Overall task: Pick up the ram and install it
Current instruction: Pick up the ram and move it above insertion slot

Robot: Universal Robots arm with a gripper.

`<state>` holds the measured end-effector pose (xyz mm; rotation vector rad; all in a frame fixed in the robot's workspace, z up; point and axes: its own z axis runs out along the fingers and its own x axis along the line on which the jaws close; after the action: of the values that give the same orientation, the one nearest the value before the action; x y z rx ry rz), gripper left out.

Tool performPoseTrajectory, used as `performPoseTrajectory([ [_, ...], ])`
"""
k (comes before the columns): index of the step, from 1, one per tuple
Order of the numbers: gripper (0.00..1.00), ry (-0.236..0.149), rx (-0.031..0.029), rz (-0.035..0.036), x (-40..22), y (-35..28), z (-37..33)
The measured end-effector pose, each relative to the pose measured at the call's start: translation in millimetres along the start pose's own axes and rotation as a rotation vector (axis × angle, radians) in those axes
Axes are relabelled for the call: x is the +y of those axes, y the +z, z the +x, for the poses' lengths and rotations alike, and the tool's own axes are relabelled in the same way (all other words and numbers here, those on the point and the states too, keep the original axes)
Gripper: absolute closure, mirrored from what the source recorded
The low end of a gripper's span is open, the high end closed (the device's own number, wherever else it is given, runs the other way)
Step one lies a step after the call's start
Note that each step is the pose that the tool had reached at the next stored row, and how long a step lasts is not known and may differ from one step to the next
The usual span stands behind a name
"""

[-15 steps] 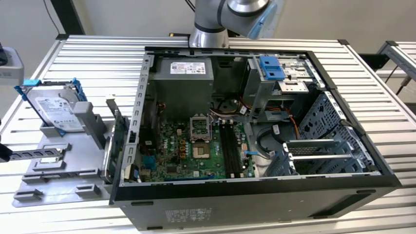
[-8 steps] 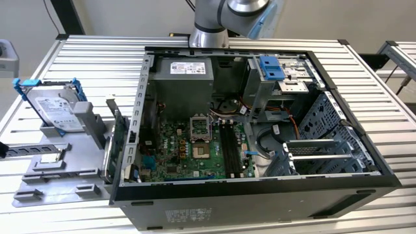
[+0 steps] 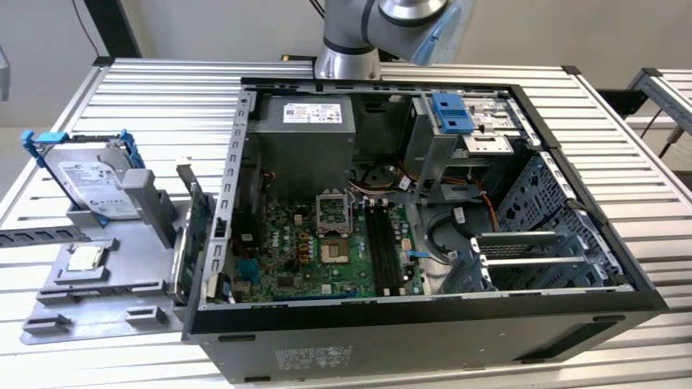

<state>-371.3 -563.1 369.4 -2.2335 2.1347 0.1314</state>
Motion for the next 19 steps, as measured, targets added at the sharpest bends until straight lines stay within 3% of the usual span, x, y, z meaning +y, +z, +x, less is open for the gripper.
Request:
performPoseTrajectory([
  [11,1.0,0.0,0.0,0.0,0.9,-38.0,-3.6],
  [19,1.0,0.0,0.0,0.0001,1.5,-61.6,-5.9],
])
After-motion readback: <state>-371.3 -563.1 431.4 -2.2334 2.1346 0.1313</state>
